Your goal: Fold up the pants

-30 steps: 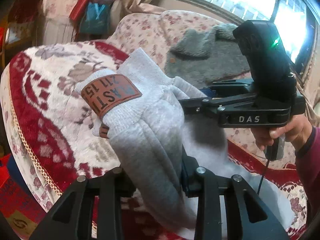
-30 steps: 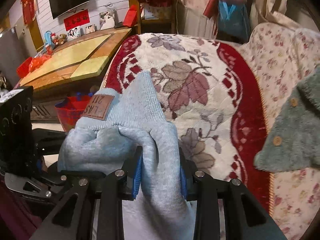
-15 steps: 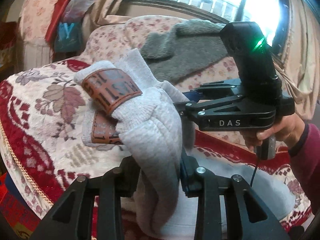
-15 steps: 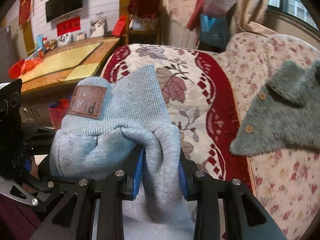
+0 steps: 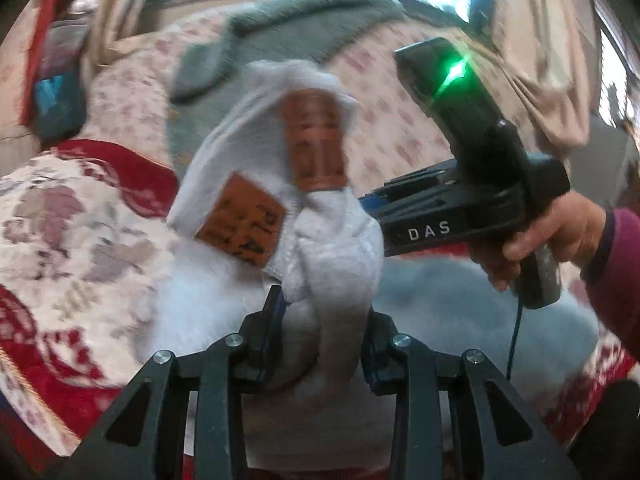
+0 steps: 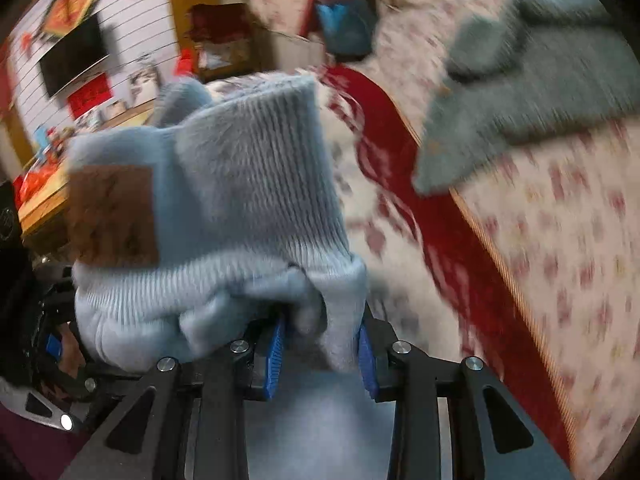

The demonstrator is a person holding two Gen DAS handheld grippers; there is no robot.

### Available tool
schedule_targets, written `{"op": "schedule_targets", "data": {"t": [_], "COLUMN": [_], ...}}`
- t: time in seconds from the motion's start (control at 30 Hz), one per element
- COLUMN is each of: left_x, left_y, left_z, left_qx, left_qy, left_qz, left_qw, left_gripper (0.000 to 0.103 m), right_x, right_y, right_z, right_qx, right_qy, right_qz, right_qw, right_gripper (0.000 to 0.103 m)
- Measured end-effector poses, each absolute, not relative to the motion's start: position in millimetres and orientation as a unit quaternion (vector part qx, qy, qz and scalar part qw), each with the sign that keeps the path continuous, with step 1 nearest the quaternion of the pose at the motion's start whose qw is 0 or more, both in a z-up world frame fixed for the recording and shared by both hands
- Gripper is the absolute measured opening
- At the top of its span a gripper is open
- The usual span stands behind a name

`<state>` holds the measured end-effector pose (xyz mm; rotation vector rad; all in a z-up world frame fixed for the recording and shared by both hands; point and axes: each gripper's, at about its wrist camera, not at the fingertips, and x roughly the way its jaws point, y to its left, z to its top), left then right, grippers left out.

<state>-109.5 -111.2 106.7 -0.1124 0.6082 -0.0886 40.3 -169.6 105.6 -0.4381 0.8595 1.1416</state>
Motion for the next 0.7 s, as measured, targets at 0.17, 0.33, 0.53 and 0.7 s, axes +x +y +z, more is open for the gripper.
{"op": "schedule_targets", "data": {"t": [0.17, 0.33, 0.53, 0.7], "left_x": [-107, -121, -136, -134], "left_y": [-135, -140, -127, -97], "left_z": [73, 78, 107, 128], "left_qx": [-0.059, -0.078, -0.051, -0.028], "left_qy": [0.336, 0.335, 0.323, 0.318], "left_qz": [-0.087, -0.147, -0.125, -0.054], "left_qw": [0.936, 0.927, 0.937, 0.946], "left_gripper": [0.049, 0.079, 0.082, 0.082], "right_x": [40, 41, 2, -33], "right_y": [-228, -308, -338, -295], "right_z": [59, 80, 133, 124], "right_qx": [-0.189, -0.095, 0.030, 0.025], "right_qy": [0.470, 0.469, 0.412, 0.416], "right_qz": [0.432, 0.337, 0.390, 0.453], "right_qw": [0.747, 0.811, 0.823, 0.788], "right_gripper": [0.045, 0.056, 0.060, 0.062]}}
